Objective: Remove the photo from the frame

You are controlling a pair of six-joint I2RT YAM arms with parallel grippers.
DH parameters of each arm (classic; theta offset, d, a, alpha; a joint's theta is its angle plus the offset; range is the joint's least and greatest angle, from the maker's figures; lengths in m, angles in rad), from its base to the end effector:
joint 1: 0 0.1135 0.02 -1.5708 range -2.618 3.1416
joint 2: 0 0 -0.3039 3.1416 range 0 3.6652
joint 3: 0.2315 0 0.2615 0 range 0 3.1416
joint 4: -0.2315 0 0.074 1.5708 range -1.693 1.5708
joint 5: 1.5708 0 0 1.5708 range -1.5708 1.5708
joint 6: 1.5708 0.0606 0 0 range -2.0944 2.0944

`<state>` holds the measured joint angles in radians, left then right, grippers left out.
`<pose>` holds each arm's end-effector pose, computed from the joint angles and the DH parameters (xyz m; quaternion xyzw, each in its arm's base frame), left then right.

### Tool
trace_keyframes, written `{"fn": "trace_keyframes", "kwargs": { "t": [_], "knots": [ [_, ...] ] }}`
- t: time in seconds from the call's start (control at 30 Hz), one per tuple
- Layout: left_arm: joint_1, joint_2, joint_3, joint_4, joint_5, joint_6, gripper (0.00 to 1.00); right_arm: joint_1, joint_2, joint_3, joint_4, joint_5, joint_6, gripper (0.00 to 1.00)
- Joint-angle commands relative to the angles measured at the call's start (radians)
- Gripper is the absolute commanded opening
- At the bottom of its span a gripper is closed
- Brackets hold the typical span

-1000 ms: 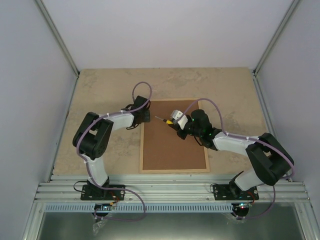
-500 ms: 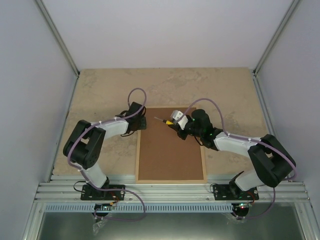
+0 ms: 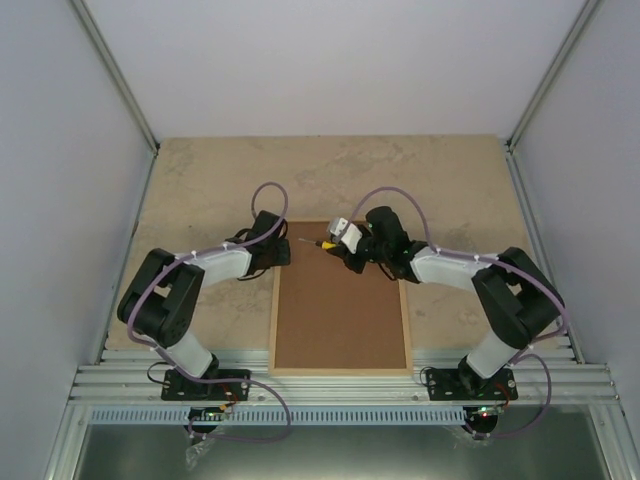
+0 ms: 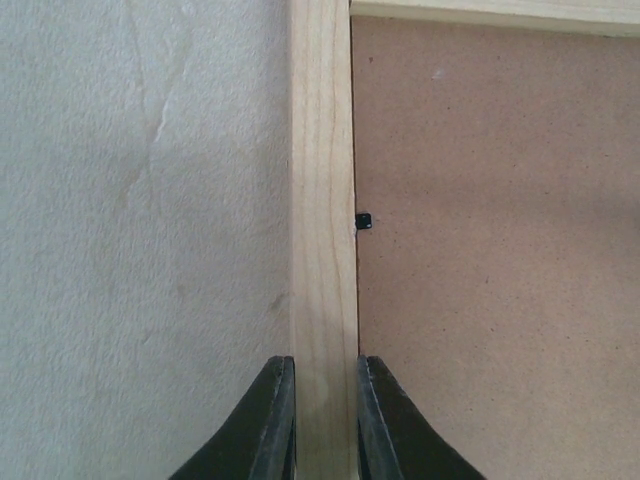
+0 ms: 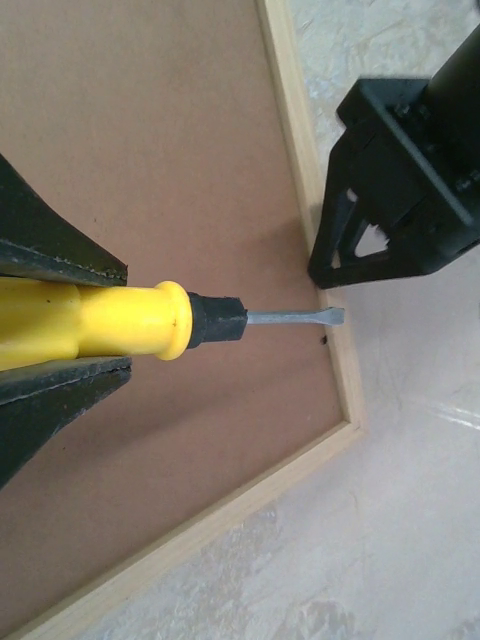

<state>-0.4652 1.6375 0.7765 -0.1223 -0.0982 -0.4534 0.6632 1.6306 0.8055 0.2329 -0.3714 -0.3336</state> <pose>0.2941 -0.1410 0.1510 -0.0086 0.9561 -0.0861 0.2800 0.2727 0.2409 0.1978 -0.4909 0.7205 0.2365 0.4289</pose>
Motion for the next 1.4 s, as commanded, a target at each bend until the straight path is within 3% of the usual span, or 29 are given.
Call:
{"fn": "trace_keyframes", "kwargs": {
  "t": [0.0,0.3,0.43,0.83,1.37],
  "knots": [
    [-0.007,-0.056,-0.026,0.0,0.003,-0.033,0.18,-0.005,0.063,0.089,-0.079,-0.035,-0.059,0.0],
    [0.042,-0.058,-0.02,0.028,-0.007,-0.041,0.36,-0.017,0.214,0.233,-0.171,-0.072,-0.12,0.01],
    [0.06,-0.026,-0.014,0.039,0.018,-0.034,0.37,-0.026,0.271,0.29,-0.208,-0.089,-0.14,0.0],
    [0.069,0.035,-0.007,0.061,0.089,-0.006,0.31,-0.043,0.401,0.432,-0.297,-0.142,-0.175,0.0],
    [0.069,0.058,-0.005,0.069,0.118,0.018,0.06,-0.043,0.463,0.5,-0.372,-0.148,-0.214,0.0]
  ]
}}
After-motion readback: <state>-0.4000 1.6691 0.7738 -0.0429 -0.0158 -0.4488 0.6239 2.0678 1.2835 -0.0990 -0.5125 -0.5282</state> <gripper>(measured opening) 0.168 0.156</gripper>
